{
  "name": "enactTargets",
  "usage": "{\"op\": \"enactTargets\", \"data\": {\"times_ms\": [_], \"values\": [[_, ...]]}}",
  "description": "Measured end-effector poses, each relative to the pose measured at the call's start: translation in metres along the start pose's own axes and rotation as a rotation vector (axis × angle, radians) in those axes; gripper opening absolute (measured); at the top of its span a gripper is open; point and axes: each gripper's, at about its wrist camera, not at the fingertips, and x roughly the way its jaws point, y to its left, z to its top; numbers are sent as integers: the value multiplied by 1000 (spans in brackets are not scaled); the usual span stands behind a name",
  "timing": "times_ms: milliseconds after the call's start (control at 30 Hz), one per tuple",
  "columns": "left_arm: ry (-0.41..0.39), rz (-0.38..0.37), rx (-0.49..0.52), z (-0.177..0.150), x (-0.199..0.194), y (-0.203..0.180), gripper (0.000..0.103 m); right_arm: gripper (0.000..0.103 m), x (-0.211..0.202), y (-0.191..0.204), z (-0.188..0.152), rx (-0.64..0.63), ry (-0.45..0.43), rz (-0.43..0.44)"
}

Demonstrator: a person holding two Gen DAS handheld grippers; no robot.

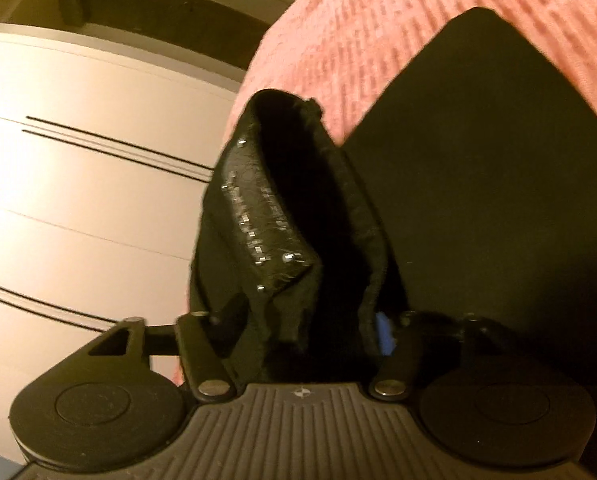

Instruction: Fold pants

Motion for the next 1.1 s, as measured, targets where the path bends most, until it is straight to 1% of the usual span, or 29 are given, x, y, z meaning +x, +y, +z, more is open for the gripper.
{"op": "enactTargets", "data": {"times_ms": [67, 100, 133, 167, 233, 333, 400, 467, 533, 600, 667, 733, 800, 867, 900, 967, 1000, 1033, 1067, 1100], "values": [[0, -2, -2, 0, 0, 1, 102, 67, 2, 4, -2, -18, 1, -12], [1, -3, -4, 0, 0, 1, 102, 65, 2, 6, -3, -32, -1, -20], [0, -4, -8, 1, 0, 2, 101, 53, 1, 9, -5, -46, -7, -42], [-1, -5, -11, 1, 0, 2, 101, 45, 1, 13, -8, -69, -14, -84], [-5, -6, -18, 1, -1, 3, 101, 36, 4, 23, -12, -117, -28, -115], [-40, -7, -33, 1, -7, 6, 101, 28, 0, 52, -21, -236, -76, -171], [-82, -23, -52, 1, -15, 9, 101, 26, -8, 69, -24, -290, -109, -157], [-133, -26, -78, 0, -24, 13, 101, 24, -20, 82, -27, -313, -146, -116], [-162, -33, -98, 0, -30, 17, 101, 21, -34, 90, -27, -323, -185, -94], [-168, -46, -102, 1, -33, 17, 101, 21, -50, 95, -28, -324, -233, -71], [-166, -48, -83, 1, -33, 14, 101, 20, -69, 95, -29, -329, -282, -47], [-161, -53, -51, 0, -32, 9, 101, 20, -85, 91, -32, -338, -325, -54], [-146, -54, -11, -1, -30, 2, 101, 20, -95, 83, -35, -357, -349, -104], [-121, -50, 31, -3, -27, -6, 101, 21, -98, 69, -35, -359, -352, -180], [-106, -43, 57, -4, -25, -10, 101, 23, -97, 61, -34, -346, -344, -228], [-63, -19, 113, -8, -19, -19, 101, 28, -92, 43, -32, -313, -308, -360], [-30, -4, 143, -9, -14, -24, 101, 34, -89, 34, -31, -276, -298, -438], [1, 10, 165, -11, -9, -28, 101, 35, -92, 29, -33, -255, -309, -471], [25, 24, 181, -12, -5, -30, 101, 35, -98, 26, -35, -234, -328, -456], [49, 39, 195, -13, -1, -32, 101, 38, -106, 26, -38, -216, -345, -423]]}}
